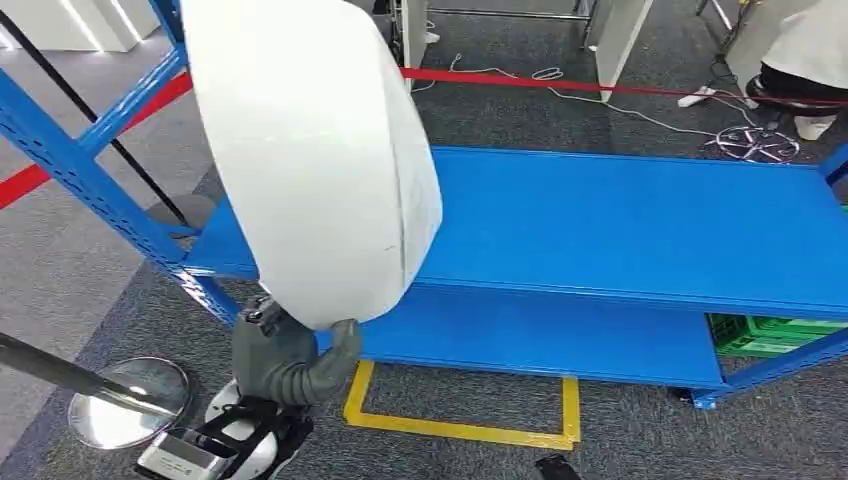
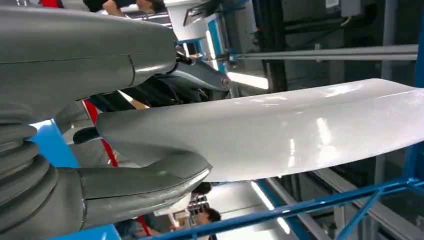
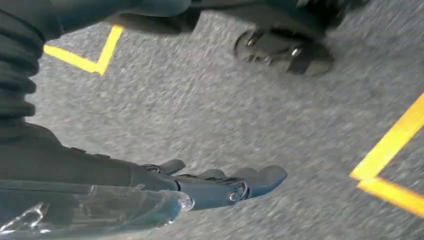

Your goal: Take the parts from the cabinet and place them on the table.

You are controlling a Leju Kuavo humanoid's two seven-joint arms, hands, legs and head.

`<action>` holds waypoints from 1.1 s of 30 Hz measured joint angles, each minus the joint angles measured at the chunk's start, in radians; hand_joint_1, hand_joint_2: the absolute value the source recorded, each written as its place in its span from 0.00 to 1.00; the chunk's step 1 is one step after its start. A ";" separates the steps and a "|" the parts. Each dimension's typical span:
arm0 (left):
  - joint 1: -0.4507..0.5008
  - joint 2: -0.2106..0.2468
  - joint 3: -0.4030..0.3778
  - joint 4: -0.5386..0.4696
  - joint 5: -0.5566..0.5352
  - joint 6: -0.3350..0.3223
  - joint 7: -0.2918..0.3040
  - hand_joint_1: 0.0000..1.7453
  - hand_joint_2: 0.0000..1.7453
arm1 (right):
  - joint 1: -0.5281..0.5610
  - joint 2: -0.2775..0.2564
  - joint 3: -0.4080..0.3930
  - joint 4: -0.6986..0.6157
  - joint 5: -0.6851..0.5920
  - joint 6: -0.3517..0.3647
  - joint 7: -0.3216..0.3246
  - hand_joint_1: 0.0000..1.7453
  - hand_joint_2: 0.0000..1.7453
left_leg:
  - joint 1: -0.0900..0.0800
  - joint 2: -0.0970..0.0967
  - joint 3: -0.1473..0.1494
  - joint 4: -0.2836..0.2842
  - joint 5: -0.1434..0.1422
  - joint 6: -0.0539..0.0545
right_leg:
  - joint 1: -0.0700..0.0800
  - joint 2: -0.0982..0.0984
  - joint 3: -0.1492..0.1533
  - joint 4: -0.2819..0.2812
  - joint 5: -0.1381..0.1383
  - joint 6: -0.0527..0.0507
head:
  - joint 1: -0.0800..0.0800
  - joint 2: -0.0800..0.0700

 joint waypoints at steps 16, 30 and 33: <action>0.001 0.009 0.000 -0.020 0.005 0.005 0.000 1.00 1.00 | 0.002 -0.002 -0.001 0.000 0.001 -0.038 0.013 0.00 1.00 | -0.002 0.000 0.000 0.000 -0.001 0.001 | -0.002 0.000 0.000 -0.001 0.000 0.001 | 0.000 0.000; 0.003 0.006 -0.008 -0.024 0.028 -0.014 0.000 1.00 1.00 | 0.002 -0.002 0.000 0.000 0.032 -0.149 0.215 0.00 1.00 | 0.006 0.005 0.013 -0.022 0.010 0.032 | -0.006 -0.008 -0.058 0.130 -0.084 0.027 | 0.007 0.000; 0.003 0.006 -0.009 -0.020 0.032 -0.027 0.000 1.00 1.00 | 0.006 -0.002 -0.002 0.000 0.021 -0.170 0.275 0.00 1.00 | 0.008 0.005 0.012 -0.022 0.009 0.031 | -0.009 -0.009 -0.136 0.294 -0.137 0.035 | 0.007 0.000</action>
